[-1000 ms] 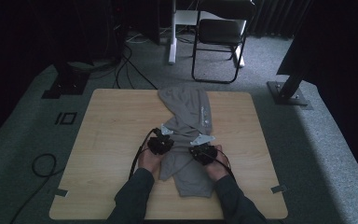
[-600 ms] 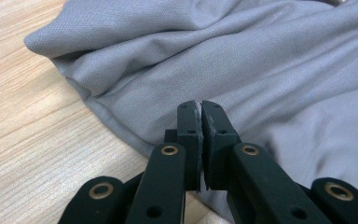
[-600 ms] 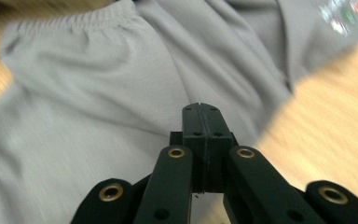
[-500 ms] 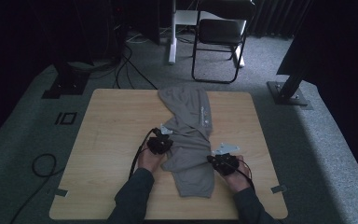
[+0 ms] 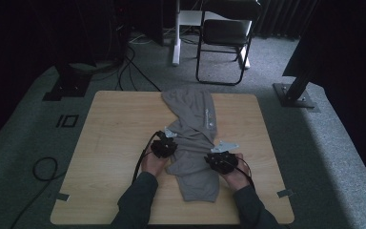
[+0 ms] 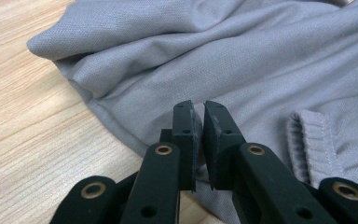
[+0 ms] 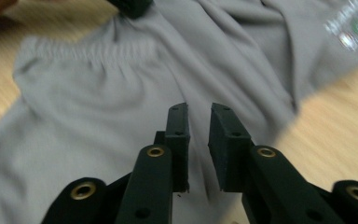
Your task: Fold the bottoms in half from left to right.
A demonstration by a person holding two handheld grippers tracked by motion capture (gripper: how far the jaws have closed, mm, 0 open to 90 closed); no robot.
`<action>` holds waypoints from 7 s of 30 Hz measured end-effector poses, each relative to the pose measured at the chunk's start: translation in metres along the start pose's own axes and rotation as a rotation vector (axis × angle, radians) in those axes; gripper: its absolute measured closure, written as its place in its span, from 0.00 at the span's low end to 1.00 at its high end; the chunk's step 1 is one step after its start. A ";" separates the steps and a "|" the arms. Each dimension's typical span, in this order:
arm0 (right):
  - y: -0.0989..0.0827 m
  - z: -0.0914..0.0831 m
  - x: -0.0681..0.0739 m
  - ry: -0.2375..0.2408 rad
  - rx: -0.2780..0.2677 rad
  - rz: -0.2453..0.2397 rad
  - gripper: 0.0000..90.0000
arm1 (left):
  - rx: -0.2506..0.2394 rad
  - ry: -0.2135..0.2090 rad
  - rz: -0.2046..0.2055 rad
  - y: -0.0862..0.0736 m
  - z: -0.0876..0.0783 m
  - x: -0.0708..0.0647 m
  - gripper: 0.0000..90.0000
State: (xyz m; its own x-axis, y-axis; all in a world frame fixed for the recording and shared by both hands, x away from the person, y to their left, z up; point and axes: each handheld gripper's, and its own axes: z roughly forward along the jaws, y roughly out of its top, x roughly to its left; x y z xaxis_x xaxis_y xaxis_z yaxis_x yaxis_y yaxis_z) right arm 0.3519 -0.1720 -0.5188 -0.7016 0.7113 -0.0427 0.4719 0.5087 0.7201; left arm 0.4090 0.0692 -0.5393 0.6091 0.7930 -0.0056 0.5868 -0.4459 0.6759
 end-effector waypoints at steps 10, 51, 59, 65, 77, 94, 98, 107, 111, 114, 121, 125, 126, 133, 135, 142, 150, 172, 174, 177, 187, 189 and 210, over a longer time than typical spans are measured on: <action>0.031 0.036 0.011 0.055 0.011 0.020 0.67 | -0.036 -0.017 -0.018 -0.002 -0.007 0.004 0.90; 0.010 0.033 0.027 0.038 0.136 0.049 0.80 | -0.054 -0.046 0.013 -0.003 -0.013 -0.022 0.94; -0.004 0.027 0.025 0.026 0.091 0.050 0.76 | 0.004 -0.116 0.178 -0.012 -0.004 -0.057 0.92; -0.007 0.024 0.025 0.028 0.094 0.048 0.76 | -0.003 -0.102 0.140 -0.008 0.001 -0.052 0.95; -0.018 0.012 0.037 0.061 0.096 0.028 0.76 | -0.004 -0.050 0.094 0.006 0.013 -0.038 0.98; -0.024 0.000 0.063 0.245 0.050 -0.007 0.74 | 0.002 -0.038 0.058 0.009 0.015 -0.031 0.97; -0.024 0.001 0.058 0.153 0.036 -0.001 0.74 | 0.012 -0.037 0.067 0.007 0.012 -0.031 0.91; -0.024 0.012 0.036 -0.002 0.047 -0.009 0.70 | -0.003 -0.073 0.112 -0.008 -0.009 -0.038 0.85; -0.022 0.016 0.023 -0.031 0.043 0.025 0.70 | 0.016 -0.064 0.114 -0.014 -0.008 -0.035 0.85; -0.020 0.020 0.012 -0.046 0.038 0.053 0.69 | -0.009 -0.079 0.085 -0.015 -0.005 -0.031 0.85; -0.015 0.022 -0.005 -0.060 0.045 0.069 0.66 | -0.006 -0.070 0.075 -0.012 -0.005 -0.032 0.81; -0.024 0.005 0.000 -0.012 0.002 0.082 0.68 | -0.035 -0.098 0.094 -0.018 -0.019 -0.035 0.79; -0.026 0.000 0.002 0.007 -0.004 0.087 0.70 | -0.046 -0.107 0.089 -0.020 -0.023 -0.036 0.78; -0.034 -0.016 0.023 0.131 0.005 0.045 0.67 | -0.033 -0.115 0.097 -0.027 -0.026 -0.038 0.78; -0.036 -0.013 0.026 0.138 0.034 0.043 0.64 | -0.025 -0.118 0.082 -0.027 -0.023 -0.036 0.79; -0.037 -0.010 0.030 0.137 0.096 -0.001 0.86 | -0.010 -0.119 0.078 -0.028 -0.017 -0.035 0.81; -0.040 -0.039 0.029 0.101 -0.021 -0.091 0.91 | -0.002 -0.114 0.099 -0.028 -0.017 -0.038 0.79; -0.050 -0.034 0.016 0.129 0.003 -0.010 0.73 | -0.021 -0.294 0.234 -0.062 -0.045 -0.076 0.60; -0.052 -0.029 0.015 0.119 0.025 -0.008 0.73 | -0.027 -0.309 0.246 -0.065 -0.046 -0.079 0.59; -0.054 -0.023 0.013 0.086 0.058 0.004 0.71 | -0.032 -0.321 0.262 -0.068 -0.048 -0.083 0.58; -0.050 -0.013 0.005 0.000 0.058 0.042 0.70 | -0.064 -0.326 0.279 -0.075 -0.048 -0.089 0.53; -0.048 -0.011 0.004 -0.010 0.061 0.050 0.70 | -0.066 -0.327 0.278 -0.075 -0.048 -0.091 0.51; -0.054 -0.026 0.022 0.032 0.119 0.039 0.67 | -0.116 -0.271 0.142 -0.062 -0.050 -0.069 0.52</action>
State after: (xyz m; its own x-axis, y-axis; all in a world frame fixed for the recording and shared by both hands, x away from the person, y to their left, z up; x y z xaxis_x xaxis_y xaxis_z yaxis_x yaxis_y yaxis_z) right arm 0.2974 -0.1967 -0.5409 -0.6971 0.7169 0.0069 0.5579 0.5363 0.6334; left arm 0.3043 0.0629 -0.5438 0.8095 0.5801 -0.0909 0.4308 -0.4816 0.7631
